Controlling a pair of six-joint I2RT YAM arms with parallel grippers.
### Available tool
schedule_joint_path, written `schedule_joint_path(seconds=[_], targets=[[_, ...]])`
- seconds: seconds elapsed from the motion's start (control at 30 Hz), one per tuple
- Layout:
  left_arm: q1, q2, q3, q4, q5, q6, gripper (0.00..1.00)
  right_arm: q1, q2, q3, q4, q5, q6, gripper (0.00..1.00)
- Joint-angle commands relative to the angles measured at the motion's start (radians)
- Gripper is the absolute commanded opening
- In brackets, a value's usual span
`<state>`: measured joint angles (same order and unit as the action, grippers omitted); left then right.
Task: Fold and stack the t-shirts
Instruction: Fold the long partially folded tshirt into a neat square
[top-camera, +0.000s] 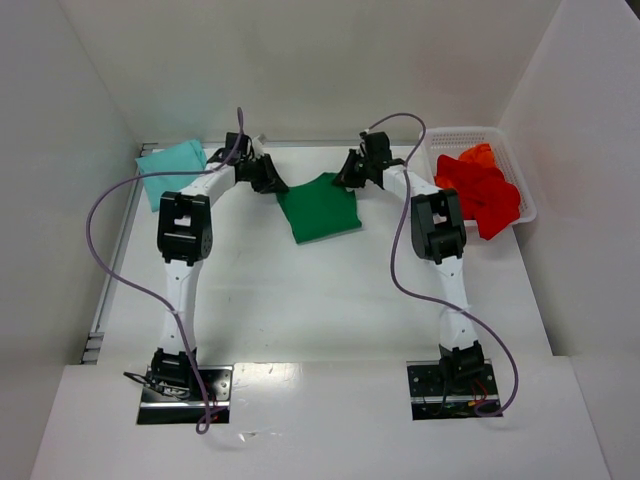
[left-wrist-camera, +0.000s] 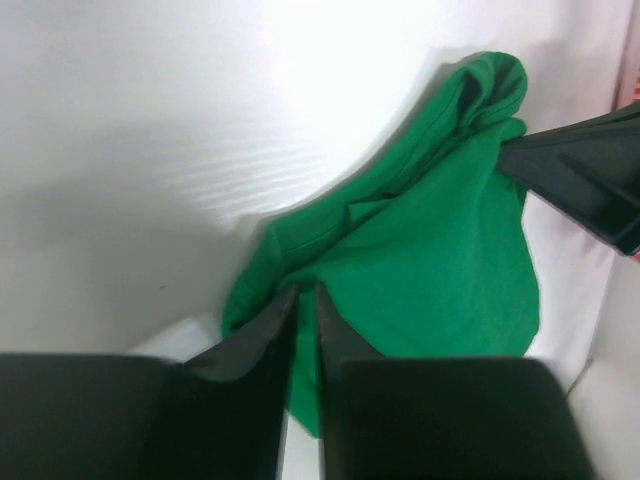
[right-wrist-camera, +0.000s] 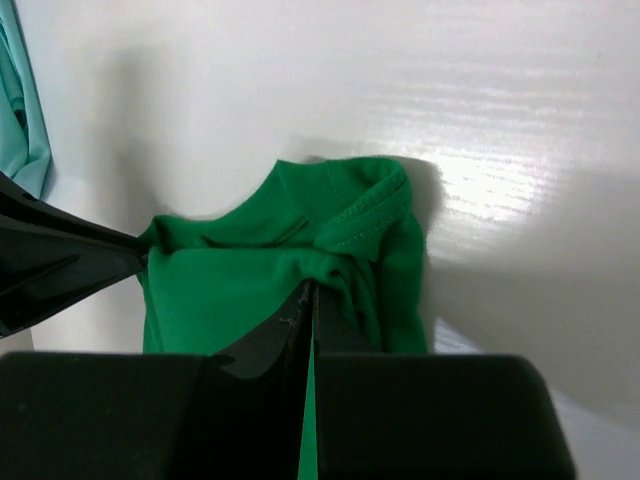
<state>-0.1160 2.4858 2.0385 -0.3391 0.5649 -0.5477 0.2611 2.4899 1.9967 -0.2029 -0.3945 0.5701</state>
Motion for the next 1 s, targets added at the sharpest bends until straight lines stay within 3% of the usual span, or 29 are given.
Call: schedule_joint_path(seconds=[0.0, 0.13, 0.23, 0.33, 0.43, 0.5, 0.7, 0.87, 0.97], targets=[[0.027, -0.058, 0.028, -0.036, -0.049, 0.044, 0.32, -0.011, 0.015, 0.082, -0.016, 0.04, -0.021, 0.06], [0.027, -0.236, -0.129, -0.03, -0.091, 0.055, 0.74, -0.011, -0.023, 0.12, -0.026, 0.049, -0.021, 0.06], [0.027, -0.367, -0.27, 0.031, -0.091, 0.035, 0.85, -0.011, -0.072, 0.134, -0.046, 0.025, -0.021, 0.06], [0.013, -0.48, -0.45, 0.089, -0.091, -0.006, 0.98, -0.011, -0.153, 0.056, -0.065, 0.038, -0.038, 0.14], [-0.013, -0.575, -0.61, 0.142, -0.091, -0.038, 1.0, 0.007, -0.24, -0.103, -0.041, 0.089, -0.082, 0.16], [-0.024, -0.609, -0.688, 0.197, -0.091, -0.093, 1.0, 0.021, -0.323, -0.22, -0.021, 0.122, -0.126, 0.11], [-0.055, -0.686, -0.92, 0.36, -0.164, -0.292, 1.0, 0.07, -0.364, -0.345, -0.076, 0.221, -0.194, 0.01], [-0.08, -0.714, -1.011, 0.534, -0.307, -0.428, 1.0, 0.07, -0.364, -0.407, -0.052, 0.212, -0.185, 0.0], [-0.091, -0.673, -1.002, 0.568, -0.318, -0.476, 1.0, 0.07, -0.326, -0.399, -0.061, 0.221, -0.185, 0.0]])
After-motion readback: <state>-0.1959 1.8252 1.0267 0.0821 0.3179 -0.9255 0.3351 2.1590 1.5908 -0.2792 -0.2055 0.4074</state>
